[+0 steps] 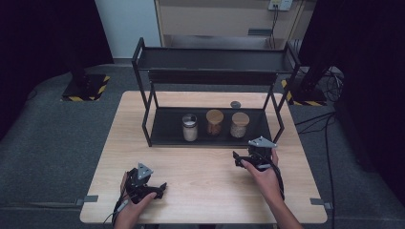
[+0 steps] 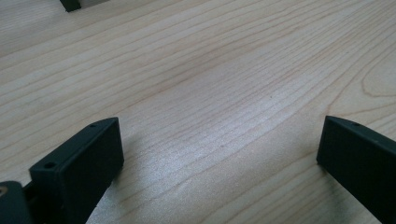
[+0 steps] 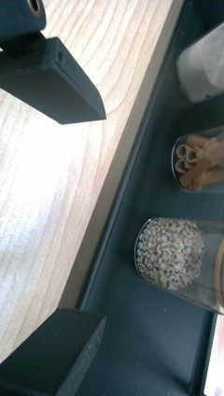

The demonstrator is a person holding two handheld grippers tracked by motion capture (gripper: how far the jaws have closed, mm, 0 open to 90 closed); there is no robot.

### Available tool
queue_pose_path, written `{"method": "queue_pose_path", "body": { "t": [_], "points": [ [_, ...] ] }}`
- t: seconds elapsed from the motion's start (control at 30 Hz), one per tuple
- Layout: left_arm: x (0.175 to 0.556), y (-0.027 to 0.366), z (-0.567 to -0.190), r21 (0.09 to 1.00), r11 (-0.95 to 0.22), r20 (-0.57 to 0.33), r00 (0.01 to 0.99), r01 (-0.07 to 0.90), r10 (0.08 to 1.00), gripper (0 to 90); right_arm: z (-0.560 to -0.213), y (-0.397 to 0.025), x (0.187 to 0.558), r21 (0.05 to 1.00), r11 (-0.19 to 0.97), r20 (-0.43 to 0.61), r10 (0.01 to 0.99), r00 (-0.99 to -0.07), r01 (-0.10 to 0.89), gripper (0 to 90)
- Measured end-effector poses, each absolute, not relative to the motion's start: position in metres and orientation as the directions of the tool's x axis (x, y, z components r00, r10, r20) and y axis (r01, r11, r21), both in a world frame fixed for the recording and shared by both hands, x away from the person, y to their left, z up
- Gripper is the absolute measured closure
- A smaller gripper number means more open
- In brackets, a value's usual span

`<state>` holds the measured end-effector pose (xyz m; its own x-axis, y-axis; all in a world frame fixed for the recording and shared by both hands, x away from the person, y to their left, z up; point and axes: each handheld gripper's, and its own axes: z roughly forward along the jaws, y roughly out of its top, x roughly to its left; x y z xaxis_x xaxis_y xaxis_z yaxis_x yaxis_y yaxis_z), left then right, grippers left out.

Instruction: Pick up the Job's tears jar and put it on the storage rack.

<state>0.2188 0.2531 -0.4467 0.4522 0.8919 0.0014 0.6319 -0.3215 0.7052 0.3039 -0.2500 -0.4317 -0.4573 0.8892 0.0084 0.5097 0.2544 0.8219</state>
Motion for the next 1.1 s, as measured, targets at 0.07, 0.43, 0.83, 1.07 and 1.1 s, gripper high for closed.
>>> {"method": "queue_pose_path", "body": {
  "t": [0.07,0.43,0.83,1.07,1.1],
  "points": [
    [0.219,0.253,-0.447,0.705,-0.321,0.001,0.452,0.632,0.892,0.0,-0.432,-0.250,0.302,0.823,0.258,0.005,0.888,-0.460,0.507,3.9],
    [0.219,0.253,-0.447,0.705,-0.321,0.001,0.452,0.632,0.892,0.0,-0.435,-0.254,0.290,0.828,0.254,0.007,0.887,-0.461,0.500,3.9],
    [0.219,0.253,-0.447,0.705,-0.321,0.001,0.452,0.632,0.892,0.0,-0.436,-0.256,0.279,0.829,0.261,0.011,0.876,-0.482,0.495,3.9],
    [0.219,0.253,-0.447,0.705,-0.322,0.001,0.452,0.632,0.892,0.0,-0.439,-0.256,0.272,0.826,0.276,0.001,0.871,-0.491,0.492,3.9],
    [0.219,0.253,-0.447,0.705,-0.321,0.001,0.452,0.632,0.892,0.0,-0.439,-0.257,0.272,0.826,0.277,0.001,0.871,-0.492,0.492,3.9]
  ]
}}
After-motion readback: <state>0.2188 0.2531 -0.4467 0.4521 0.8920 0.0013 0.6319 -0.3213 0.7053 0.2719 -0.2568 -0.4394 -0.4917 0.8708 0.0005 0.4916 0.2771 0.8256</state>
